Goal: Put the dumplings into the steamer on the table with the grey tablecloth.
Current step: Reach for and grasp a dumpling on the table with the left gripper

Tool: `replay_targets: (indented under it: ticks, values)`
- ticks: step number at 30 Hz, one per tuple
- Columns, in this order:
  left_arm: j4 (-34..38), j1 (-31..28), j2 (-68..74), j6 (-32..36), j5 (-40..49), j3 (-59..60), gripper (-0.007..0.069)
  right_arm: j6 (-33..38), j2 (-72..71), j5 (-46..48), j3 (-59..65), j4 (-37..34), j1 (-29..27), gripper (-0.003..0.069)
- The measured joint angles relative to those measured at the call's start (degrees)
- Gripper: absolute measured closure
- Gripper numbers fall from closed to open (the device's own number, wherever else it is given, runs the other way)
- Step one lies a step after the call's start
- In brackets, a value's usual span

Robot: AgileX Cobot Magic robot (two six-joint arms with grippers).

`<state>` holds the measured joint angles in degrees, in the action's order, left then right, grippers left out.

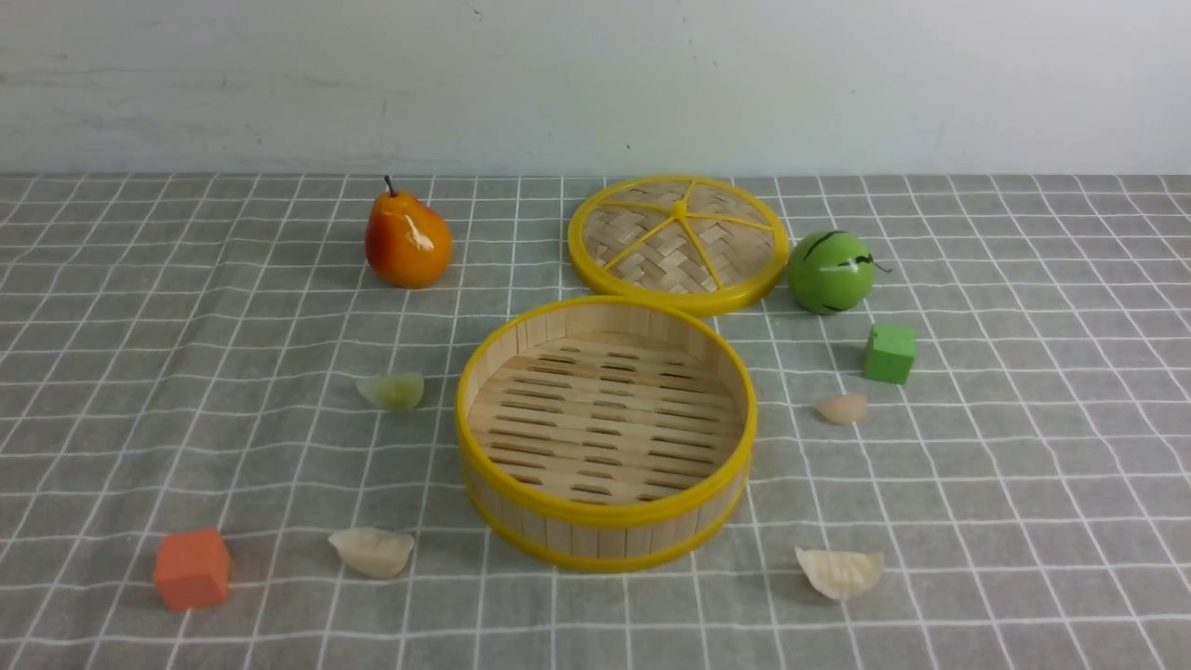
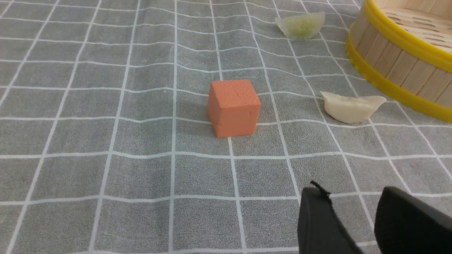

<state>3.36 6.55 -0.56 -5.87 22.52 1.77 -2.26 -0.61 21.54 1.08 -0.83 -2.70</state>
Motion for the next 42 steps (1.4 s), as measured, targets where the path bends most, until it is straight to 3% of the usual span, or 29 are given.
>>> replay_targets:
  ticks: [25, 30, 34, 39, 42]
  values:
    - [-0.84, 0.00, 0.00, 0.00, -0.06, 0.00, 0.0387, 0.00, 0.00, 0.00, 0.00, 0.00, 0.00, 0.0419]
    - [-0.84, 0.00, 0.00, 0.00, -5.06, 0.00, 0.0387, 0.00, 0.00, -1.87, 0.16, 0.05, 0.00, 0.0419]
    - [-0.86, 0.00, 0.00, 0.00, -14.30, 0.00, 0.0387, 0.00, 0.00, -10.31, 0.57, 0.00, 0.00, 0.0419]
    - [-1.06, 0.00, 0.00, -0.24, -29.56, 0.00, 0.0387, -1.19, 0.00, -31.03, 0.57, 0.00, 0.00, 0.0419]
    - [-1.06, 0.00, 0.00, -3.89, -38.58, 0.00, 0.0387, -7.14, 0.00, -42.42, 0.57, -0.19, 0.00, 0.0419]
